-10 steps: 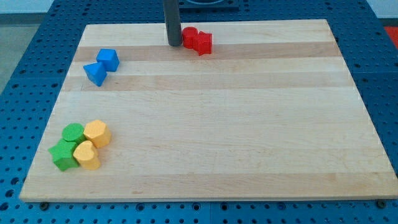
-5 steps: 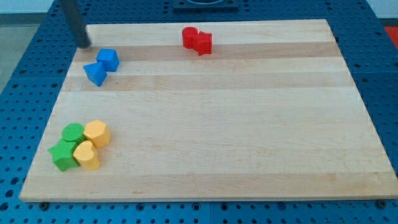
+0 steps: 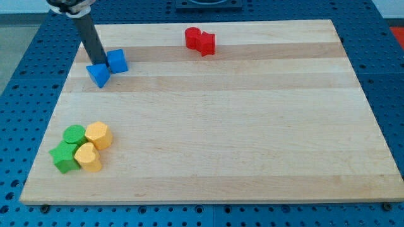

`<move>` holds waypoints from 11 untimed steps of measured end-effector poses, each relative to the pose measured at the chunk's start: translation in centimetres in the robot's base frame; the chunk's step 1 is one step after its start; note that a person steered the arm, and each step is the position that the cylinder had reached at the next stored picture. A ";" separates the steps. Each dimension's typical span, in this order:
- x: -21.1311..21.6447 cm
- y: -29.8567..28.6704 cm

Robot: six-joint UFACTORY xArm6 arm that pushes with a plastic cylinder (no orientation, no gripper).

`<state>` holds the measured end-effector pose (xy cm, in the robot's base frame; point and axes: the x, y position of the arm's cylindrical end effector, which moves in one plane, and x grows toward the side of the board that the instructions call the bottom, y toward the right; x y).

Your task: Push the blue cube into the red blocks

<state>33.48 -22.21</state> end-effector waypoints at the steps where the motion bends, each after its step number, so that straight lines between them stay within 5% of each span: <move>1: 0.0 4.3; 4: 0.0 17.6; 7: 6.5 7.7; 11: -2.0 6.9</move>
<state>31.47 -15.27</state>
